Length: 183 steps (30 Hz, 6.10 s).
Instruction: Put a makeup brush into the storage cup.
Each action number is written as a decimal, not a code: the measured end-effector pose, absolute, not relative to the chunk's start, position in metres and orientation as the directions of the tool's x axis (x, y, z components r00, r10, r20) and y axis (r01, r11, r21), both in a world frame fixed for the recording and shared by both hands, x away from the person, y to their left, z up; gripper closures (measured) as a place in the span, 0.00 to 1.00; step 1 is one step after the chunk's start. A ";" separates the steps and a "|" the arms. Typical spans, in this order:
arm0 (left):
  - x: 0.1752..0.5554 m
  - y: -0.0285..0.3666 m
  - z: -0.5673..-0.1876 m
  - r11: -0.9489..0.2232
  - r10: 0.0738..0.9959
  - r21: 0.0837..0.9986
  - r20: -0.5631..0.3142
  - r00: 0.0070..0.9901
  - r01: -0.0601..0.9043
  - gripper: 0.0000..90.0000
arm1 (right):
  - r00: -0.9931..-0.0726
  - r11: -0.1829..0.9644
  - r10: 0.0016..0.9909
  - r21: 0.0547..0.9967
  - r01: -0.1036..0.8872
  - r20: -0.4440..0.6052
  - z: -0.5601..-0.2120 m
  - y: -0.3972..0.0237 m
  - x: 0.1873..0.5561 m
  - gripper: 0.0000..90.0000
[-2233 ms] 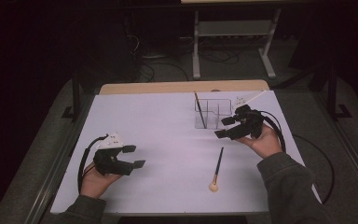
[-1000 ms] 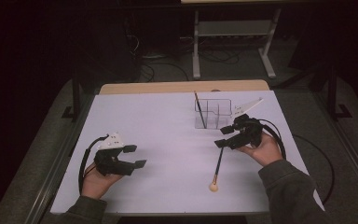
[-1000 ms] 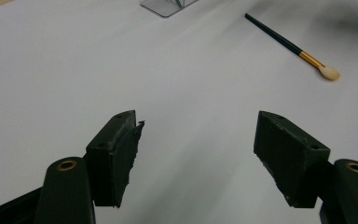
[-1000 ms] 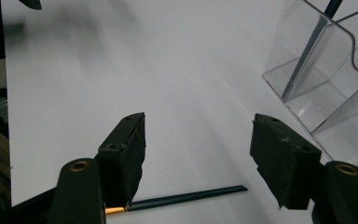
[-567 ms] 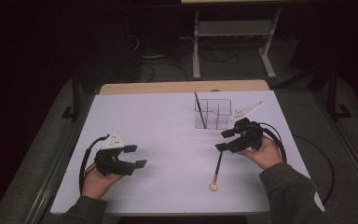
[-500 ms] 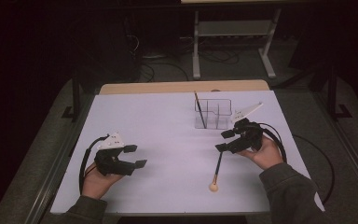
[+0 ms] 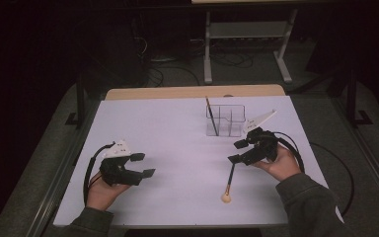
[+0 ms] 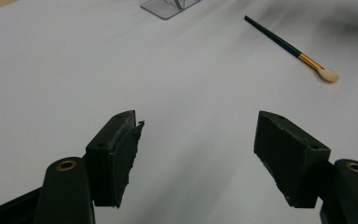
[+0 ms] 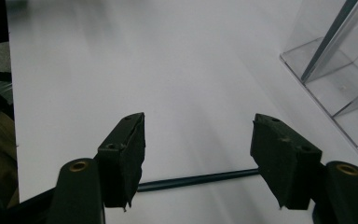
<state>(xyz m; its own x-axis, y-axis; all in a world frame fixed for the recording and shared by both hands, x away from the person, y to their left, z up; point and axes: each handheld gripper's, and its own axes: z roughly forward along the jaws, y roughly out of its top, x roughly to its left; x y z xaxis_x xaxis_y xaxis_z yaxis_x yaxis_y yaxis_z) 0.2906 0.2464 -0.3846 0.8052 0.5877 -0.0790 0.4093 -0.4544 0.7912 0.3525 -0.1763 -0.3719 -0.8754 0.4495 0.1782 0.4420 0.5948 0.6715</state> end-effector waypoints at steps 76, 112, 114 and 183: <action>0.292 0.251 -0.384 -0.441 0.592 0.796 -0.089 0.801 0.415 0.33 | -0.992 0.898 0.111 0.422 0.123 0.052 -0.422 -0.132 0.340 0.42; 0.292 0.253 -0.382 -0.438 0.593 0.800 -0.085 0.801 0.409 0.33 | -0.996 0.938 0.073 0.336 0.088 0.058 -0.422 -0.126 0.342 0.92; 0.292 0.253 -0.382 -0.437 0.593 0.802 -0.084 0.801 0.408 0.33 | -0.994 0.938 0.085 0.333 0.102 0.066 -0.422 -0.127 0.342 0.92; 0.285 0.154 -0.352 -0.567 0.321 0.786 -0.065 0.945 0.246 0.36 | -1.000 0.816 0.026 0.577 0.014 -0.013 -0.340 -0.111 0.313 0.92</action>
<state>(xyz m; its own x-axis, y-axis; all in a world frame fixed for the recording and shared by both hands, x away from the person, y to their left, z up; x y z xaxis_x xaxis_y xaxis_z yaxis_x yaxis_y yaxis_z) 0.2851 0.1538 -0.3524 0.9448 0.3213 -0.0646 0.2465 -0.5666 0.7863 0.3129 -0.1111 -0.3403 -0.9996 0.0262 -0.0129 0.0140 0.8165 0.5772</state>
